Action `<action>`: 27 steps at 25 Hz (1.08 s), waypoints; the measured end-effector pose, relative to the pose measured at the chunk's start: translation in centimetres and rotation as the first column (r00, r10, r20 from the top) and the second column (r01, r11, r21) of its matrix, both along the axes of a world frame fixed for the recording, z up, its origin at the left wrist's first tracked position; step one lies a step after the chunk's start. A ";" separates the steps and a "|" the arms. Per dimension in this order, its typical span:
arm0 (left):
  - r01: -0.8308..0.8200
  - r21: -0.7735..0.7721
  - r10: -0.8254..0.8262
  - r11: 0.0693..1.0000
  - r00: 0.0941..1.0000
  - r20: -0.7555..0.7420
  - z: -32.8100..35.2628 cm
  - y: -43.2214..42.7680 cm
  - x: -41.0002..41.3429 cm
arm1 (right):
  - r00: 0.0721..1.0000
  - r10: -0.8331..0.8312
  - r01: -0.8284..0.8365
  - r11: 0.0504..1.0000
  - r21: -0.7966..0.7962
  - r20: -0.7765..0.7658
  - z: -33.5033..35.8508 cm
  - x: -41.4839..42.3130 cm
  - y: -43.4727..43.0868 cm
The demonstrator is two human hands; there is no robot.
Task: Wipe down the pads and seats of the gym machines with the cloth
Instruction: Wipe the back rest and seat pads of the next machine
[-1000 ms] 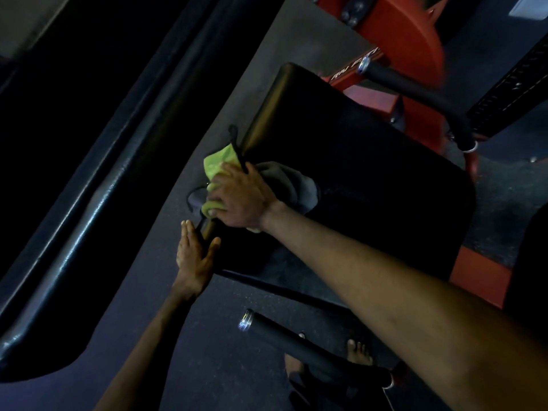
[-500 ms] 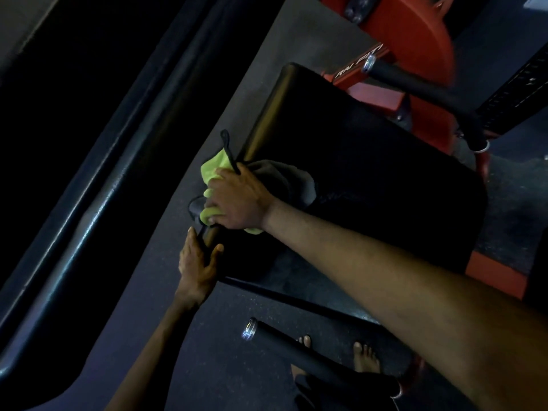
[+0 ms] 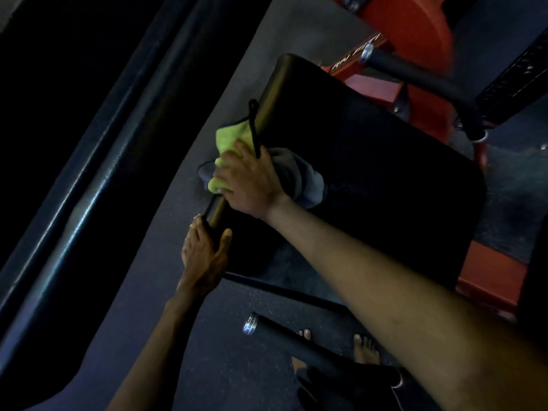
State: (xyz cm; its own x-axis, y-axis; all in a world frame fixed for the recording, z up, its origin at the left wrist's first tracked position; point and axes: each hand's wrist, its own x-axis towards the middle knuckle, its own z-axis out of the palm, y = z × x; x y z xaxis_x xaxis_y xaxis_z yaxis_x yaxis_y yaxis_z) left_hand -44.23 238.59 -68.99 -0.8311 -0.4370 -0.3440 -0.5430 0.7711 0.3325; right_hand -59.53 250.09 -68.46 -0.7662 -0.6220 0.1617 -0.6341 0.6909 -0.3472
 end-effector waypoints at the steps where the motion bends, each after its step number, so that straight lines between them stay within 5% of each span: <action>1: -0.019 -0.014 0.019 1.000 1.000 0.010 0.1 0.4 -0.2 | 0.999 0.041 -0.041 0.999 -0.010 0.023 -0.2 0.3 1.1; 4: -0.046 -0.046 0.048 0.998 0.998 0.046 0.3 1.0 -0.5 | 0.969 -0.173 0.180 0.983 -0.023 0.176 -1.2 0.1 5.8; 9: -0.047 -0.062 0.051 0.997 0.996 0.071 0.5 1.3 -0.7 | 0.721 -0.638 0.671 0.740 -0.042 0.272 -3.1 2.7 10.9; 11: -0.057 -0.074 0.062 0.996 0.996 0.069 0.6 1.5 -0.6 | 0.709 -0.664 0.684 0.730 -0.001 0.238 -2.3 3.7 9.2; 14: -0.009 -0.055 0.007 0.998 1.000 -0.025 0.8 2.2 -1.6 | 0.890 -0.436 0.440 0.898 -0.003 0.137 -2.1 4.9 7.8; 16: 0.048 -0.036 -0.052 0.998 0.990 -0.133 0.7 3.4 -3.4 | 0.915 -0.380 0.387 0.922 -0.021 0.136 -3.2 4.9 10.6; 21: 0.039 -0.209 -0.072 0.977 0.986 -0.153 -0.2 5.1 -6.2 | 0.642 -0.695 0.761 0.628 -0.161 0.322 -6.6 6.2 19.9; 24: 0.032 -0.275 -0.081 0.961 0.982 -0.169 -0.6 5.5 -5.9 | 0.464 -0.793 0.877 0.473 -0.082 0.395 -6.8 5.8 20.1; 27: 0.036 -0.285 -0.091 0.958 0.979 -0.181 -0.7 5.7 -6.1 | 0.593 -0.758 0.796 0.602 -0.059 0.272 -5.1 5.2 16.0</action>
